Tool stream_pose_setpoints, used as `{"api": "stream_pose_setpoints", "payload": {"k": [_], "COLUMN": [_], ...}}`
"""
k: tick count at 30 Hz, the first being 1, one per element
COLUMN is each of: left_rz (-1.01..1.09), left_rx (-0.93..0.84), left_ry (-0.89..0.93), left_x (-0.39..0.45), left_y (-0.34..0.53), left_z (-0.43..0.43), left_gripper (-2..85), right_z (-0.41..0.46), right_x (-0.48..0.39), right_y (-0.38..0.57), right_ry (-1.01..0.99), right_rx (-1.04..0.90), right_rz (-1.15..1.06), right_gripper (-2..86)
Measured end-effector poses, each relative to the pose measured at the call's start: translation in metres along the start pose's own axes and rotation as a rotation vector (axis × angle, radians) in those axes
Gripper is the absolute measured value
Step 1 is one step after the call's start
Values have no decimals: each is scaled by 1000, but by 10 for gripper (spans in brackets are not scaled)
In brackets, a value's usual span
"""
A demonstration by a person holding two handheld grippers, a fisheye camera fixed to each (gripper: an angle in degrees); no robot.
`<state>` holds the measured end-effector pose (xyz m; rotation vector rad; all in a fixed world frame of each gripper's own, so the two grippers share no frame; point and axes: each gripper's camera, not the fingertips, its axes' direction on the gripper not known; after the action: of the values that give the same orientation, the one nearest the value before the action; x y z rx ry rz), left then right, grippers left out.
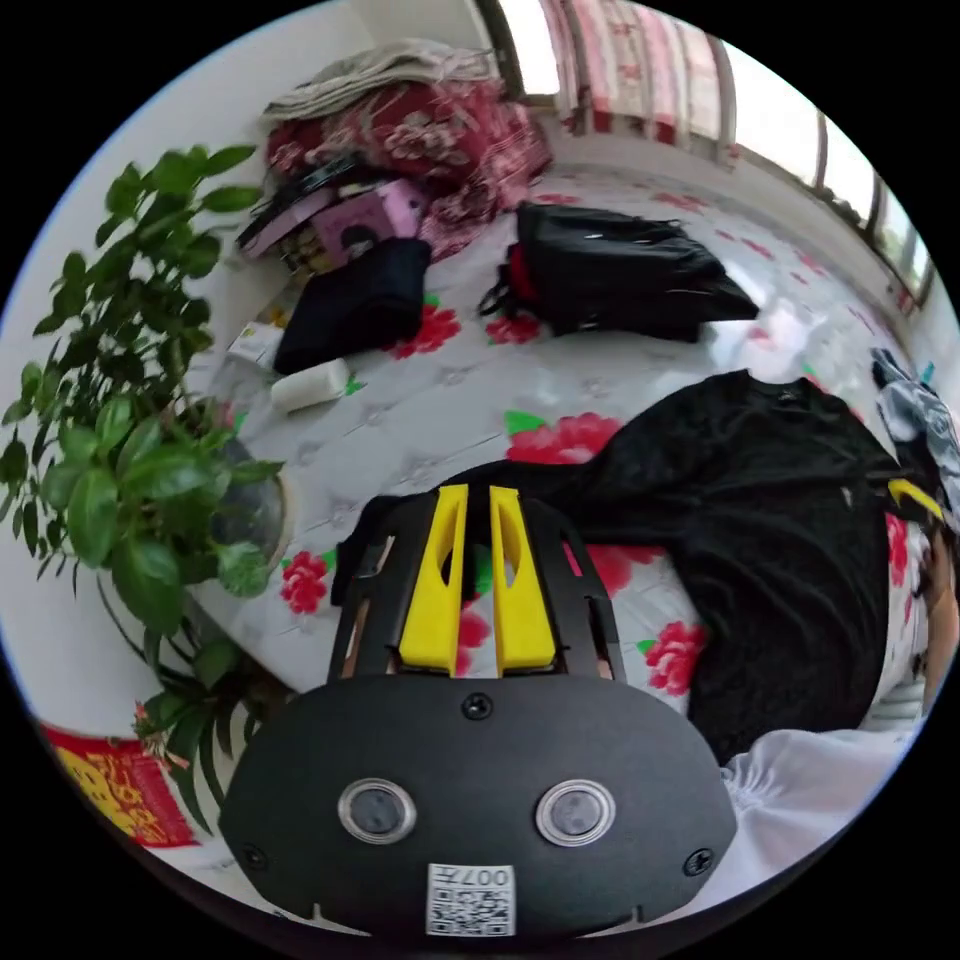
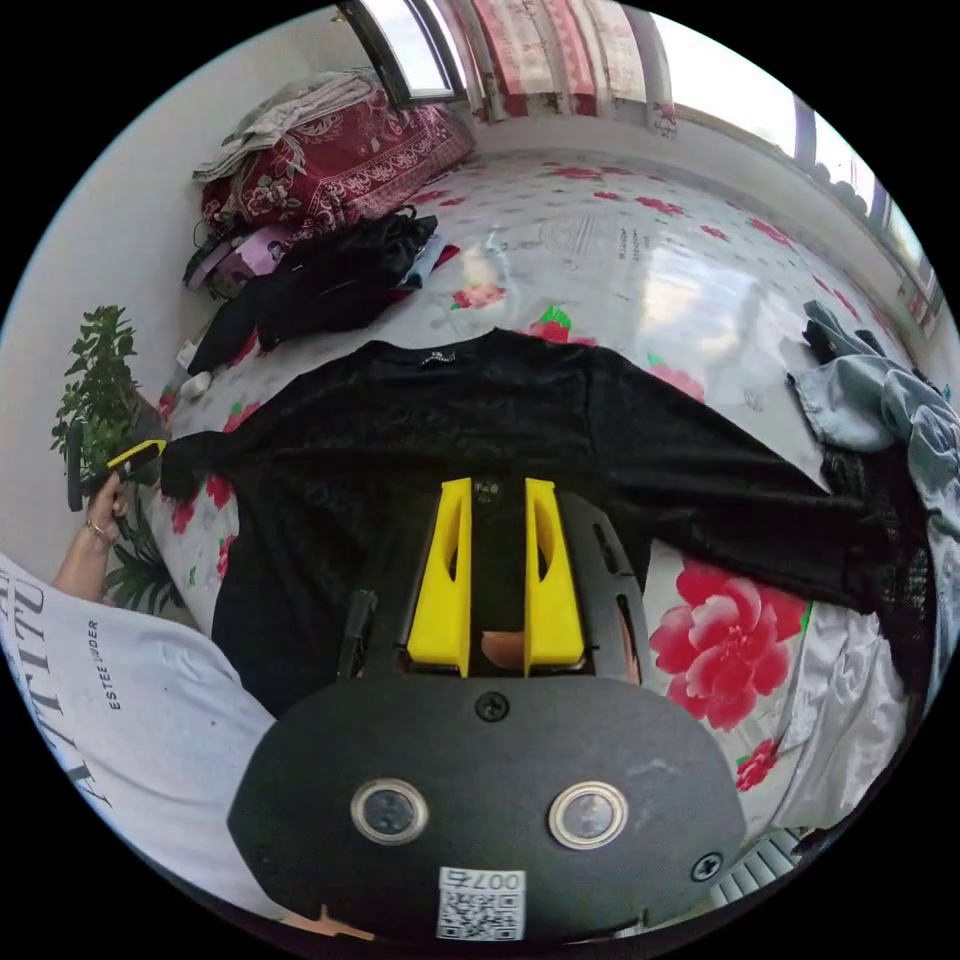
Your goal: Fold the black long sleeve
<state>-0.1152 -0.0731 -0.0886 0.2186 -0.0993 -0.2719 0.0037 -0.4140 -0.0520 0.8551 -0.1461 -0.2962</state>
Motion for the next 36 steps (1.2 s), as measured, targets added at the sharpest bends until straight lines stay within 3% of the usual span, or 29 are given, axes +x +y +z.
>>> {"api": "stream_pose_setpoints", "payload": {"k": [3, 6, 9, 11, 13, 14, 18, 20, 24, 28, 31, 36], "left_rz": [1, -134, -262, -196, -93, -19, 172, 234, 248, 135, 49, -50], "left_rx": [8, -68, -8, 58, 18, -32, -150, -7, 5, -36, 18, 59], "left_ry": [-227, -258, -1, 326, 504, 558, 475, 441, 395, 437, 433, 242], "left_x": [12, -24, -52, -29, 9, 38, 105, 112, 115, 90, 52, -20], "left_y": [-18, -32, -32, -40, -51, -59, -74, -82, -115, -120, -87, 2], "left_z": [1, 17, 19, 33, 59, 79, 135, 138, 149, 152, 127, 78], "left_gripper": [32, -2, -7, -9, -9, -8, -9, -9, -9, -8, -3, 39], "right_z": [26, 54, 89, 115, 133, 129, 134, 134, 134, 119, 76, 3], "right_x": [16, 23, 30, 36, 42, 42, 52, 60, 69, 92, 86, 49], "right_y": [-54, -95, -120, -130, -132, -129, -130, -135, -149, -155, -130, -44], "right_ry": [12, 8, 24, 44, 84, 98, 161, 165, 209, 85, 40, -48], "right_rx": [-13, -22, -58, -89, -125, -37, -8, -21, -40, -89, 15, 153], "right_rz": [-20, -44, -55, -49, -30, -47, -32, -43, -64, 86, 107, 61], "right_gripper": [33, 31, 29, 27, 25, 22, 8, 2, -1, -1, -1, 1]}}
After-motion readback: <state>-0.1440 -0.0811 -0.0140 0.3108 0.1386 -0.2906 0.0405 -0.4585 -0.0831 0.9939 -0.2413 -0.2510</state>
